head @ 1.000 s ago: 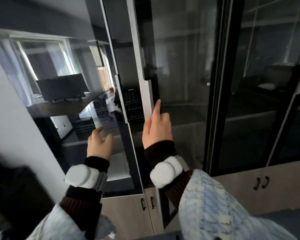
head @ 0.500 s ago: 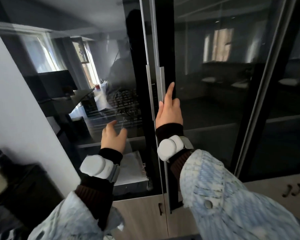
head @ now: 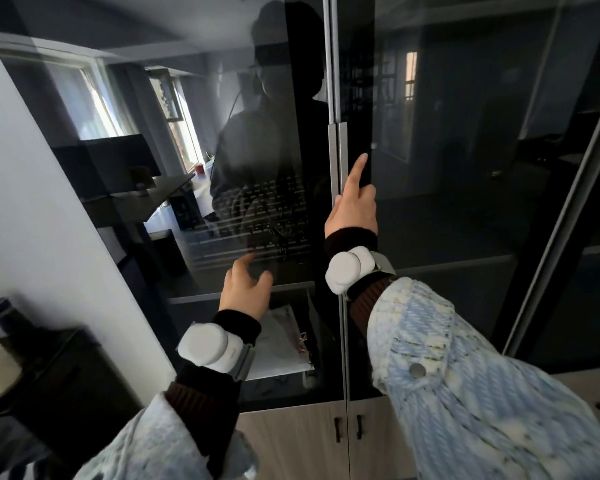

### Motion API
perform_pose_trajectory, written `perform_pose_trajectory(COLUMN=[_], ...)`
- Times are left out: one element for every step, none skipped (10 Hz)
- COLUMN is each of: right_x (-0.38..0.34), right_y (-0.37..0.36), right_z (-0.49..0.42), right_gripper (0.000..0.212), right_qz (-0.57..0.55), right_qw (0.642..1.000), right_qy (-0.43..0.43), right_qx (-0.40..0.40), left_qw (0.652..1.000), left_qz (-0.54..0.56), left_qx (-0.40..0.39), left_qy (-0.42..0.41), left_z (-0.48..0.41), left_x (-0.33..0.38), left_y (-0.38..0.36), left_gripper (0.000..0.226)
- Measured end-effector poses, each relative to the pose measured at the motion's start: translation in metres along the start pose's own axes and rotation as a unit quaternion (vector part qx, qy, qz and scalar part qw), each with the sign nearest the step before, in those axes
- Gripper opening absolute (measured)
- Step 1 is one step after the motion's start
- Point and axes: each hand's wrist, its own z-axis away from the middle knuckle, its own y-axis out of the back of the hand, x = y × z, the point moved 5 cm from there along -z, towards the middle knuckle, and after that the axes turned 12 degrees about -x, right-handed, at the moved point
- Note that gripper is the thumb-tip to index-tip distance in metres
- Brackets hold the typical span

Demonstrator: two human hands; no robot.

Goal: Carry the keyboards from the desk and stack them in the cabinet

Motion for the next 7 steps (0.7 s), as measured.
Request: perform_pose_trajectory(right_x=[0.001, 0.002, 0.004, 0.011, 0.032, 0.046, 0.042], right_y=[-0.006, -0.005, 0.001, 0.010, 0.024, 0.044, 0.070], right_z=[-0.004, -0.006, -0.003, 0.007, 0.020, 0.030, 0.033], right_gripper=[0.082, 0.081, 0.078, 0.074, 0.062, 0.042, 0.032], right_qz=[0.009, 0.012, 0.017, 0.046, 0.024, -0.040, -0.112], right_qw=[1.000, 1.000, 0.998, 0.997, 0.997, 0.995, 0.984], right_qy=[-0.002, 0.009, 0.014, 0.012, -0.033, -0.043, -0.029], right_qx=[-0.009, -0.015, -0.053, -0.067, -0.070, -0.078, -0.132], left_qw=[1.000, 0.999, 0.998, 0.994, 0.989, 0.989, 0.996], left_qz=[-0.010, -0.028, -0.043, -0.064, -0.074, -0.092, -0.056], left_qx=[-0.003, -0.007, -0.020, -0.057, -0.100, -0.101, -0.067], left_qy=[0.020, 0.034, 0.048, 0.066, 0.074, 0.053, 0.025], left_z=[-0.002, -0.002, 0.000, 0.001, 0.006, 0.012, 0.020], left_x=[-0.010, -0.012, -0.008, -0.001, 0.015, 0.040, 0.079], left_y=[0.002, -0.002, -0.011, -0.027, -0.043, -0.053, -0.050], left_gripper=[0.053, 0.053, 0.054, 0.055, 0.056, 0.056, 0.059])
